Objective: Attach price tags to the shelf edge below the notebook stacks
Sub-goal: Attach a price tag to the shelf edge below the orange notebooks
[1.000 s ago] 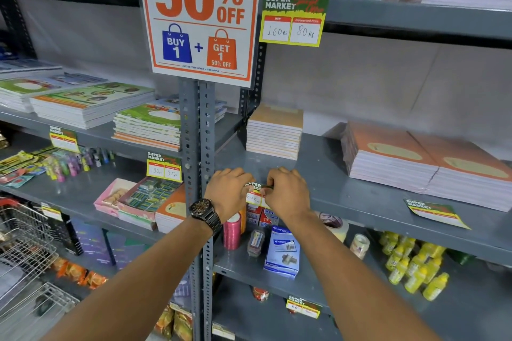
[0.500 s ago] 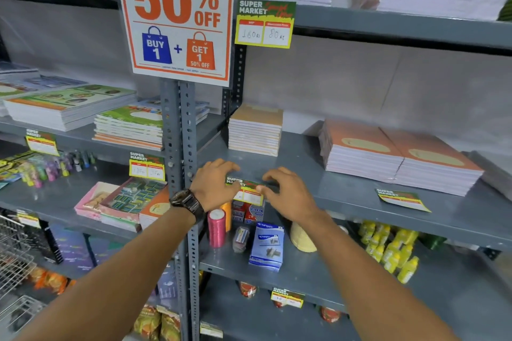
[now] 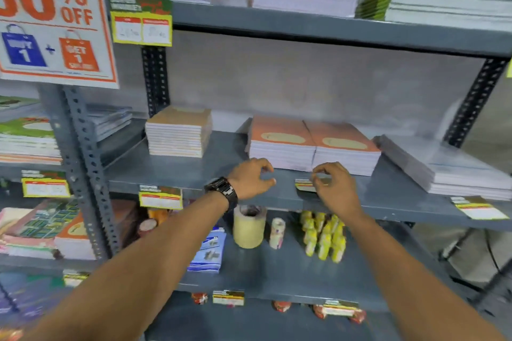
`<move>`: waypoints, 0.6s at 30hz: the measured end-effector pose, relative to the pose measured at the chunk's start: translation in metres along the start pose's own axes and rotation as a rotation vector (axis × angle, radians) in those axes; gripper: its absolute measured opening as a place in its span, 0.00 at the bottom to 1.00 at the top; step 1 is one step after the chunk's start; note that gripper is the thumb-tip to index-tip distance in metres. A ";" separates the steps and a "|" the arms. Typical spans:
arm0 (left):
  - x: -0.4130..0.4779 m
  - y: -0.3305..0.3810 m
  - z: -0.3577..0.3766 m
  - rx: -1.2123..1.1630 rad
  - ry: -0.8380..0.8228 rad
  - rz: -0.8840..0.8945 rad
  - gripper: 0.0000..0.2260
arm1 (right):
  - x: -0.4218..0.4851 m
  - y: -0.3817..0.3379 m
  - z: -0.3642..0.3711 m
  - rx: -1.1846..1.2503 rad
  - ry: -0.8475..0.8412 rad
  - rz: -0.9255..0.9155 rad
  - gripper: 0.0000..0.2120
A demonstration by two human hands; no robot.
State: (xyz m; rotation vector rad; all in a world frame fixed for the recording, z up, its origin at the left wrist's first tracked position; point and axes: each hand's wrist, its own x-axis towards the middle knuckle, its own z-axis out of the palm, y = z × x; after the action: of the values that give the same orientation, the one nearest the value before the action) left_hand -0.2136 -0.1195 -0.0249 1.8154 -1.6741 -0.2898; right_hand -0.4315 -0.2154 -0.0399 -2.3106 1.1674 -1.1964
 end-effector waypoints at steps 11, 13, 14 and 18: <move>0.077 0.069 0.062 0.328 -0.342 -0.065 0.23 | 0.038 0.055 -0.034 -0.008 -0.490 0.064 0.28; 0.080 0.073 0.063 0.289 -0.304 -0.094 0.21 | 0.045 0.052 -0.034 0.041 -0.523 0.056 0.23; 0.083 0.073 0.065 0.251 -0.267 -0.104 0.20 | 0.049 0.053 -0.033 0.066 -0.512 0.055 0.20; 0.078 0.076 0.066 0.007 -0.122 -0.108 0.09 | 0.054 0.050 -0.034 0.137 -0.476 0.031 0.08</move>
State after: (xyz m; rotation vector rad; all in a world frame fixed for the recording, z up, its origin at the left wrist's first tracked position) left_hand -0.2991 -0.2125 -0.0110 1.9314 -1.6626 -0.4496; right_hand -0.4666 -0.2848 -0.0174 -2.2846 0.9116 -0.6353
